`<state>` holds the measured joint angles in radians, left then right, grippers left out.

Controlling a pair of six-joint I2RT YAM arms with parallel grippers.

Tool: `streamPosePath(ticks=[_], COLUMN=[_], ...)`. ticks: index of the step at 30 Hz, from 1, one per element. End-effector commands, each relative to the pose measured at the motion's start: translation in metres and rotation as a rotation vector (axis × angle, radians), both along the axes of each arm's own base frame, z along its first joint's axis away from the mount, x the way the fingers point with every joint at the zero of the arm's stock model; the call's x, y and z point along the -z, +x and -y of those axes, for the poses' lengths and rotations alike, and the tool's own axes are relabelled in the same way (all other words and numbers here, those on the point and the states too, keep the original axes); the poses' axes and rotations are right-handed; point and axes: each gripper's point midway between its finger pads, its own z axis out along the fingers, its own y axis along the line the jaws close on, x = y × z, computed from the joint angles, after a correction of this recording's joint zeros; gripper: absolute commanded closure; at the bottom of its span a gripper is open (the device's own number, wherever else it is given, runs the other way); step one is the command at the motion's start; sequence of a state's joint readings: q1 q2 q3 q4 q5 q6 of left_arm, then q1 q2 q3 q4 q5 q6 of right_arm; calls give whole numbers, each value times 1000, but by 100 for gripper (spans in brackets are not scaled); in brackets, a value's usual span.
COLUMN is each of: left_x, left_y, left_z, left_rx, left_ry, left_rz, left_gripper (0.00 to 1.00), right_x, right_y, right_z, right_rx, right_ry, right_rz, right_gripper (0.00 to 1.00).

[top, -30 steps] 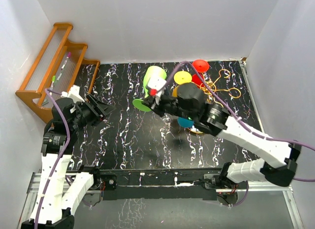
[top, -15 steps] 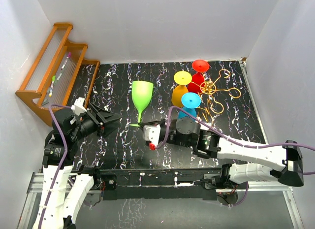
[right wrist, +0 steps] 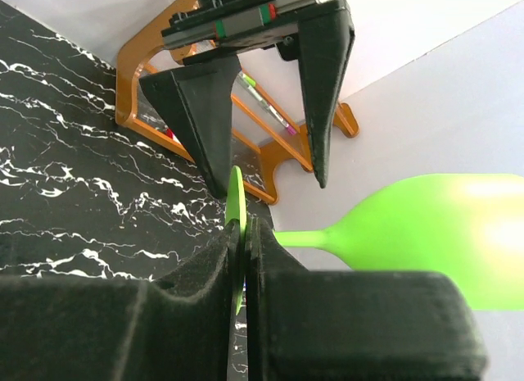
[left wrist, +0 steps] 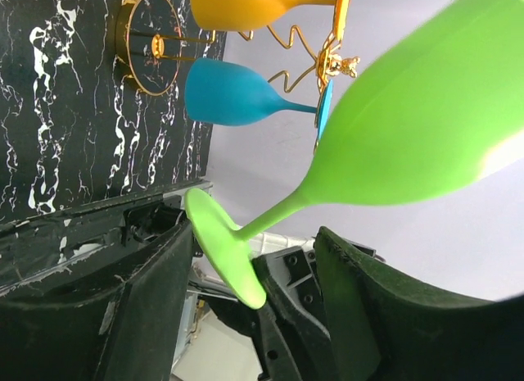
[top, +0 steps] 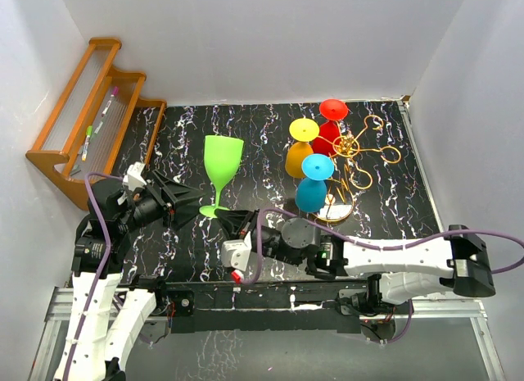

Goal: Take the wine glass off the wine glass rack

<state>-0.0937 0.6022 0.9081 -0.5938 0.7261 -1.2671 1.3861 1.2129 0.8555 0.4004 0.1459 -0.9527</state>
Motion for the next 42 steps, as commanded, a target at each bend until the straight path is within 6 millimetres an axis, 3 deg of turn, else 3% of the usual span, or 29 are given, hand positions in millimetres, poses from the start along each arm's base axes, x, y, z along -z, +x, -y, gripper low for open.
streamPosePath(ticks=[1, 10, 17, 24, 26, 28, 33, 36, 42], left_x=[-8, -12, -7, 8, 9, 11, 10, 13, 28], left_y=[-6, -9, -6, -1, 0, 1, 3, 6, 18], left_z=[4, 5, 6, 6, 6, 5, 4, 2, -4], left_rx=[28, 38, 37, 35, 36, 35, 19, -2, -90], left_ry=[-47, -61, -65, -64, -58, -48, -44, -45, -79], left_rz=[4, 22, 39, 15, 21, 24, 69, 79, 93], left_gripper=[41, 45, 69, 74, 91, 100, 100, 100, 100], right_x=[-30, -30, -34, -36, -35, -34, -29, -27, -17], right_y=[2, 1, -6, -15, -17, -15, -12, -8, -3], right_z=[0, -11, -12, -11, -12, -10, 0, 7, 26], right_rx=[54, 76, 60, 43, 41, 53, 86, 112, 170], right_ry=[117, 147, 175, 175, 167, 167, 174, 179, 160], right_rz=[89, 160, 170, 176, 173, 161, 110, 78, -43], right_gripper=[92, 92, 92, 92, 92, 92, 91, 81, 48])
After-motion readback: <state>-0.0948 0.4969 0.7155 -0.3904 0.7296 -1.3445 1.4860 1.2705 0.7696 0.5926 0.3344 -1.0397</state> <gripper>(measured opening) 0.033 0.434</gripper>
